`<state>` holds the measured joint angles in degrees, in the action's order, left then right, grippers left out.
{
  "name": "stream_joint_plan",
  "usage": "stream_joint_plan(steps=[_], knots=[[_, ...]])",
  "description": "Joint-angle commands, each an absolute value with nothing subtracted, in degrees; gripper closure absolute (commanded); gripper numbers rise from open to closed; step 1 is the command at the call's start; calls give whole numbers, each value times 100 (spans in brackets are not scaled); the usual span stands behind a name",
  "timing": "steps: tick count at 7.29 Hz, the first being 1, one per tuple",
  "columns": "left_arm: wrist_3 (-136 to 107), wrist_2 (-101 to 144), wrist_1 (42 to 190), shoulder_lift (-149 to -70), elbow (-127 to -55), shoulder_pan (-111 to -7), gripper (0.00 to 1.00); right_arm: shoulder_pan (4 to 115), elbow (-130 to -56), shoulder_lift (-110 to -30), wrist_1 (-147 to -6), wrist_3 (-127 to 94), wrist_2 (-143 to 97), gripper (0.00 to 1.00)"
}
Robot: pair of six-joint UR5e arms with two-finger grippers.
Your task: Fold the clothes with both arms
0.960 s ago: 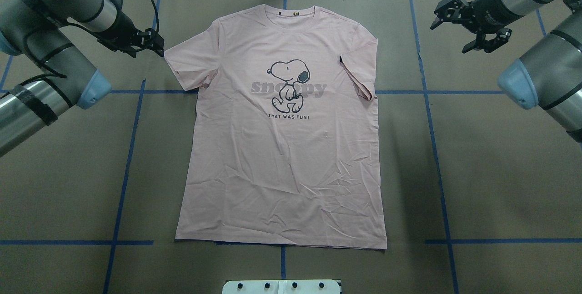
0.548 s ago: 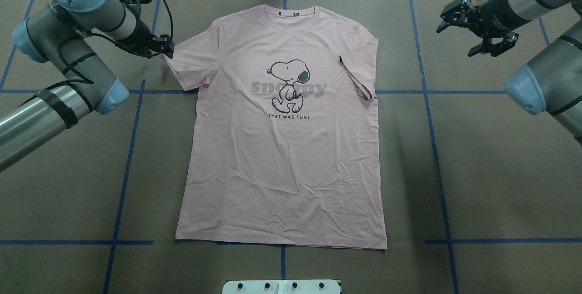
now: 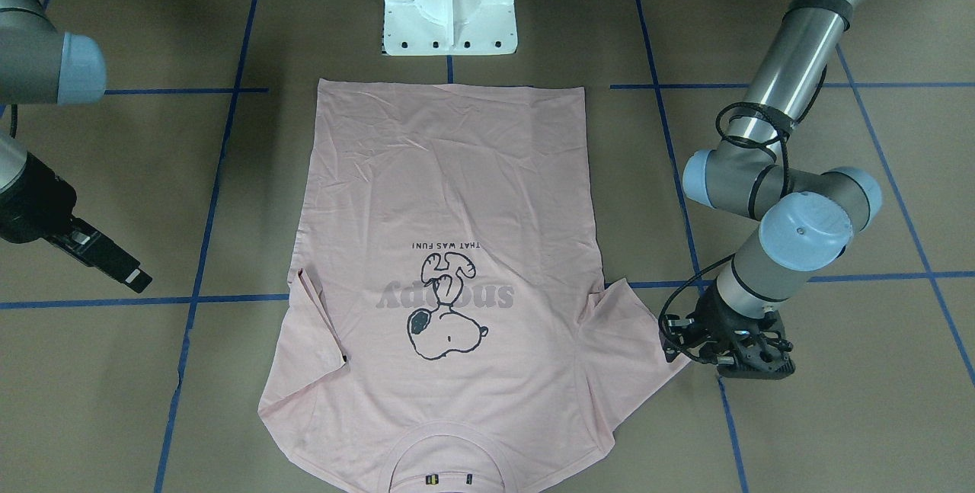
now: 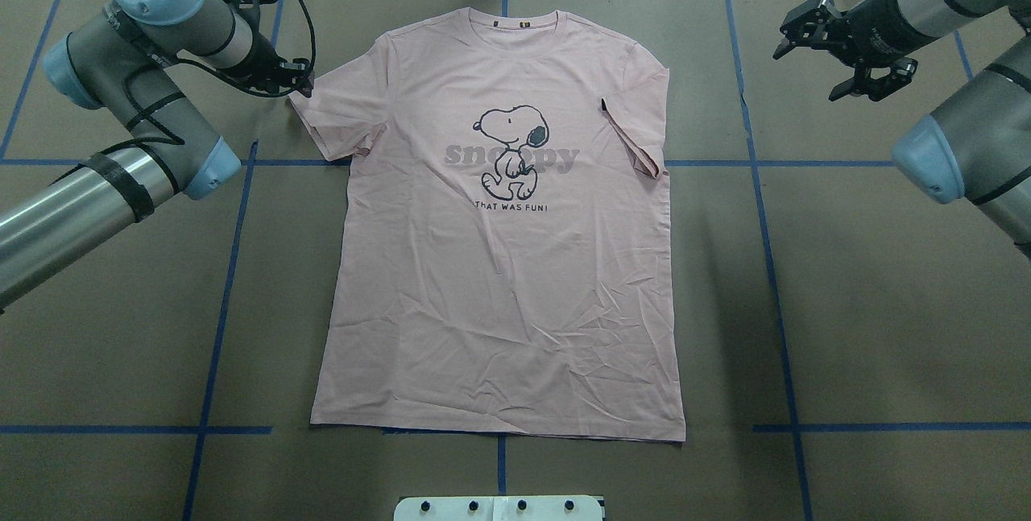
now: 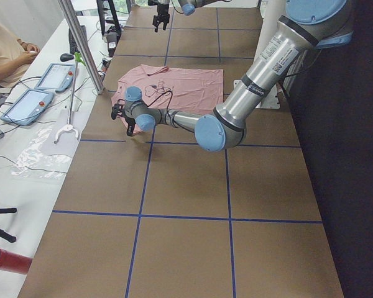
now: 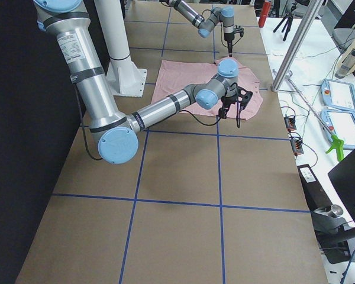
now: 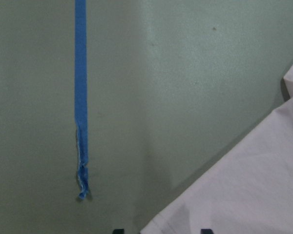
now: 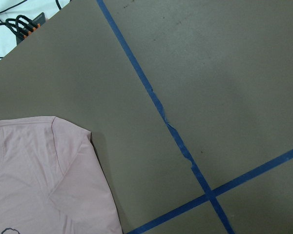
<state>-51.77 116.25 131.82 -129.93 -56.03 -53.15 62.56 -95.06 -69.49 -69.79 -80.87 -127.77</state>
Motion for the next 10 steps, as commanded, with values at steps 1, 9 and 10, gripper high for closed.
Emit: stream_joint_plan(steps=[1,9,10], knots=[[-5177,11549,13210,-13025,-5537,-5282,57,6249,-9483,-6917,-6987,-8077,-12779,0],[-6509,11515,12481,-13410,-6786,-4846,100,6249,-9387,-6882,-6987,-8077,-12779,0],[-6791,11174,12489,-13899,-6280,-4721,100,6240,-9361,-6882,-6987,-8068,-12779,0]])
